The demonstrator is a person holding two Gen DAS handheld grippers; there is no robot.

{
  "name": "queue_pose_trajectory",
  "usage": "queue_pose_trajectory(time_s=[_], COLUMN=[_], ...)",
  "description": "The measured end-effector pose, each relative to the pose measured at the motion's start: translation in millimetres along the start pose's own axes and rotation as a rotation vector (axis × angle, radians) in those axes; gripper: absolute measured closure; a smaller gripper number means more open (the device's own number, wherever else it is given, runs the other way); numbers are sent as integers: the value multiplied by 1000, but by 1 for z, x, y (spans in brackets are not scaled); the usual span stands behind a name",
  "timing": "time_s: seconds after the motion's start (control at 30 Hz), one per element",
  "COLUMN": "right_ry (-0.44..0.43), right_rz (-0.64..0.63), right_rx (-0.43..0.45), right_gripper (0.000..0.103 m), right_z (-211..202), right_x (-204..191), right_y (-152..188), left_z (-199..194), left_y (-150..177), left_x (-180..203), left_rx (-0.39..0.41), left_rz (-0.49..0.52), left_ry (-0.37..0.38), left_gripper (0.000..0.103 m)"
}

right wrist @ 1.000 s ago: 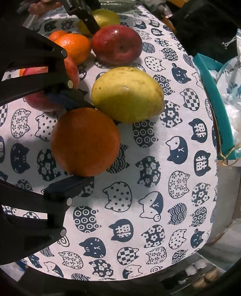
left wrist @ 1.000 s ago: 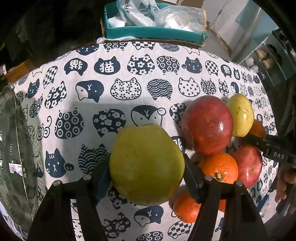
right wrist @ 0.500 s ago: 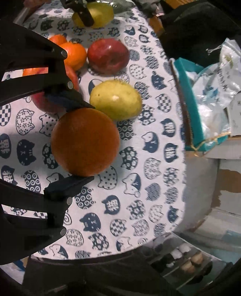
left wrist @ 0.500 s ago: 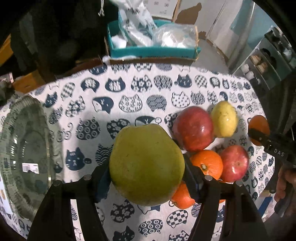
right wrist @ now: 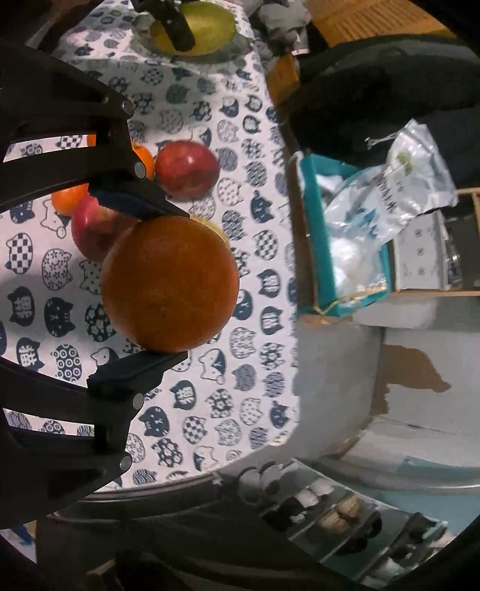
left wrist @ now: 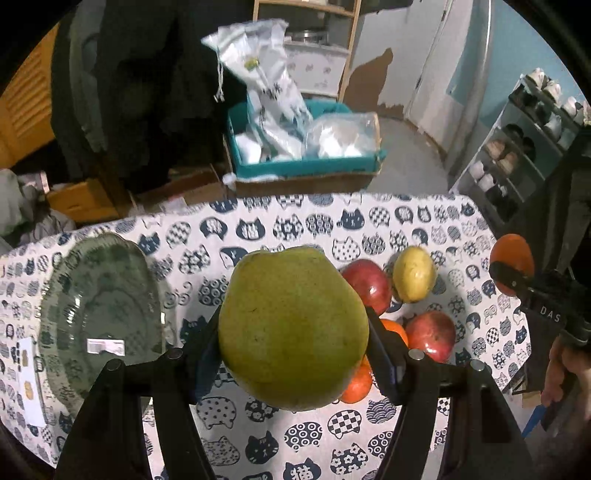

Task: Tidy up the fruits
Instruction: 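Lift the pear and orange and carry both toward the green glass bowl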

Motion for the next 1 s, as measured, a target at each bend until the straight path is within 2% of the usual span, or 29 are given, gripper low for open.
queue_pose_trajectory(time_s=[0.6,1.0], right_ry=[-67,-130], right_rz=[-21,-69], right_rx=[202,269], right_gripper=[38,38], right_z=[-88,-118], right_x=[-19,-59], right_y=[-14,-28], left_z=[-90,-118], left_y=[-5,-3], left_x=[1,-24], left_rx=[174,223], left_rz=[31,3], left_ry=[-23,-68], left_gripper=[32,32])
Point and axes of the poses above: each gripper's, at about its wrist camera, not at the fingertips, and z roughly the way its jaws point, x to its right, y to its underside, the point moved 2 cm from there along z, roughly the way its jaws point, and after that the axes turned 15 degrees about y, right-handed, at the moved point
